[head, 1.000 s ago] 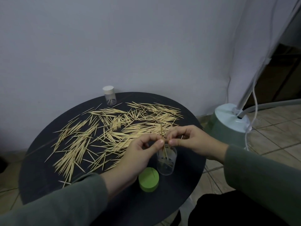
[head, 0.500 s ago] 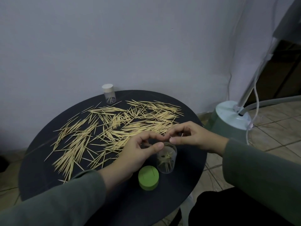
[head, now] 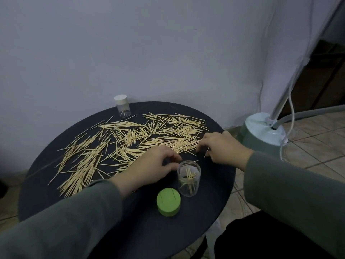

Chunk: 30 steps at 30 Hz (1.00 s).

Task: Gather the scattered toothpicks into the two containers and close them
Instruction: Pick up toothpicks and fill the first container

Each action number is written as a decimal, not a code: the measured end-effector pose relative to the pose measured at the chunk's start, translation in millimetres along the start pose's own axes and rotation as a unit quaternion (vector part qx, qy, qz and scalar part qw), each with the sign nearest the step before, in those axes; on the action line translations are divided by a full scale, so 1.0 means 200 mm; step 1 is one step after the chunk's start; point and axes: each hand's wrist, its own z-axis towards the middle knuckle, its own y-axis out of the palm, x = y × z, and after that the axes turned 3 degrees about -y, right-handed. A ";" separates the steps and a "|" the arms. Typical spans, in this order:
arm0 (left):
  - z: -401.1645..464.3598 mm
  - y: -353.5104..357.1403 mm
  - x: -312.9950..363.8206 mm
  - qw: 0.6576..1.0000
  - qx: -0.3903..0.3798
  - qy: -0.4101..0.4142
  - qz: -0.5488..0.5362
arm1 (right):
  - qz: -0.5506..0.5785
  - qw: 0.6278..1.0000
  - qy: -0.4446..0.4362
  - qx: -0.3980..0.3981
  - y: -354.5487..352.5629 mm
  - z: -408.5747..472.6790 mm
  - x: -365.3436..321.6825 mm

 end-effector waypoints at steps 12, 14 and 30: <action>0.08 0.06 0.07 0.998 0.037 -0.048 0.035 | 0.013 0.999 -0.034 0.021 0.03 0.12 0.03; 0.07 0.05 0.04 0.993 0.056 -0.048 0.087 | 0.036 0.998 -0.038 0.026 0.04 0.14 0.02; 0.18 -0.03 -0.05 0.974 0.045 -0.022 0.221 | 0.022 1.000 -0.010 0.015 0.00 0.24 0.03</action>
